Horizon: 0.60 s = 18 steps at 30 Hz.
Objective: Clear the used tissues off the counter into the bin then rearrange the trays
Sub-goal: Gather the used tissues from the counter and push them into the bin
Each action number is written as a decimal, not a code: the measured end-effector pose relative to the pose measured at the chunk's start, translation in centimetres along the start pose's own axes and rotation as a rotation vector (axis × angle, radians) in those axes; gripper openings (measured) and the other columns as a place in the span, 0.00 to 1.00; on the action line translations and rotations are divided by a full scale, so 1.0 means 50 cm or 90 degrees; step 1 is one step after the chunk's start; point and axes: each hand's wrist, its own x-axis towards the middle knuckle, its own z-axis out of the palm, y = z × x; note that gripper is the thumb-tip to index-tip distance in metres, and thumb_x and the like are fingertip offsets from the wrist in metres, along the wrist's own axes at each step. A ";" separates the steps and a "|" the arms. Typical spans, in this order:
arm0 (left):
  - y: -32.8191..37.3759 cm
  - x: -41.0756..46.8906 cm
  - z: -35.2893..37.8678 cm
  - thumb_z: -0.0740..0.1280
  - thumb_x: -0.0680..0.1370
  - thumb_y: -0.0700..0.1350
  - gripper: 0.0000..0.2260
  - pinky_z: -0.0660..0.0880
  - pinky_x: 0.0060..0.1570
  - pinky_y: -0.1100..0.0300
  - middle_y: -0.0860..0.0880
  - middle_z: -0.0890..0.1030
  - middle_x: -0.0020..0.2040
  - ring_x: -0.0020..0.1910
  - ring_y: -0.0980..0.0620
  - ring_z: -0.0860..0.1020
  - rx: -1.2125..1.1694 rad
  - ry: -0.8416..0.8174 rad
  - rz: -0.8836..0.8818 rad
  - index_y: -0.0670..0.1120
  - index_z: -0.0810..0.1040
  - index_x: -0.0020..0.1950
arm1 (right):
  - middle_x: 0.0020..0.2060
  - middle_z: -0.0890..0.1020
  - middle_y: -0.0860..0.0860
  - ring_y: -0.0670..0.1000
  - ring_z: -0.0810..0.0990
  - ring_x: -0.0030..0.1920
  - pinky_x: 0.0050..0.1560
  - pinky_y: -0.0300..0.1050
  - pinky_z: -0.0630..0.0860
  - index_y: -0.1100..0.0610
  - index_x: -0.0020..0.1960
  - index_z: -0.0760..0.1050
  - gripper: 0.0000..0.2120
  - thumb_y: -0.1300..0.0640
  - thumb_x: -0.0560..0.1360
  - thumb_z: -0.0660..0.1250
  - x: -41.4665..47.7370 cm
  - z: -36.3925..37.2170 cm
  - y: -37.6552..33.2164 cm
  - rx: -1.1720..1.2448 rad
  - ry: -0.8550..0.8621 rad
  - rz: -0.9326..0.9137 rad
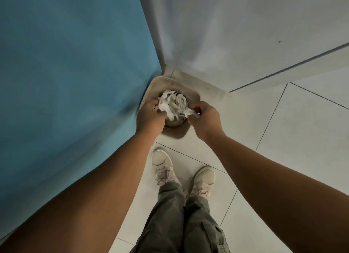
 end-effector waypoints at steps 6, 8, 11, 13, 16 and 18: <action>-0.041 -0.030 -0.017 0.69 0.77 0.41 0.20 0.72 0.58 0.59 0.53 0.78 0.64 0.60 0.54 0.76 0.016 0.009 0.016 0.49 0.75 0.68 | 0.52 0.82 0.53 0.54 0.79 0.52 0.47 0.38 0.70 0.53 0.60 0.78 0.17 0.61 0.72 0.68 0.058 0.066 -0.004 -0.092 -0.046 -0.026; -0.048 -0.035 -0.021 0.69 0.77 0.40 0.20 0.72 0.58 0.60 0.52 0.78 0.64 0.59 0.55 0.76 0.025 0.014 0.020 0.49 0.75 0.68 | 0.58 0.81 0.53 0.56 0.78 0.57 0.53 0.41 0.72 0.52 0.66 0.73 0.22 0.58 0.73 0.70 0.065 0.072 -0.004 -0.148 -0.086 -0.037; -0.045 -0.042 -0.026 0.68 0.77 0.41 0.20 0.73 0.60 0.57 0.52 0.78 0.64 0.62 0.52 0.76 0.055 0.007 0.037 0.50 0.75 0.69 | 0.63 0.79 0.53 0.59 0.76 0.61 0.59 0.47 0.74 0.50 0.72 0.67 0.29 0.55 0.73 0.71 0.052 0.058 -0.006 -0.200 -0.124 -0.051; -0.030 -0.051 -0.031 0.69 0.77 0.41 0.19 0.73 0.58 0.59 0.51 0.78 0.65 0.61 0.52 0.76 0.054 -0.001 0.036 0.50 0.75 0.68 | 0.61 0.79 0.54 0.60 0.77 0.60 0.57 0.48 0.75 0.49 0.72 0.67 0.28 0.54 0.73 0.69 0.028 0.039 -0.011 -0.213 -0.122 -0.058; 0.006 -0.076 -0.041 0.68 0.78 0.42 0.18 0.70 0.54 0.62 0.51 0.78 0.66 0.63 0.51 0.76 0.057 -0.010 0.045 0.50 0.75 0.67 | 0.59 0.80 0.54 0.60 0.77 0.58 0.56 0.48 0.75 0.48 0.71 0.66 0.28 0.50 0.72 0.66 -0.019 0.004 -0.022 -0.222 -0.110 -0.063; 0.041 -0.107 -0.054 0.68 0.78 0.43 0.18 0.70 0.53 0.62 0.50 0.77 0.67 0.64 0.50 0.76 0.075 -0.012 0.063 0.50 0.75 0.68 | 0.61 0.79 0.54 0.59 0.77 0.60 0.59 0.51 0.75 0.48 0.72 0.67 0.29 0.50 0.71 0.67 -0.061 -0.029 -0.042 -0.222 -0.105 -0.071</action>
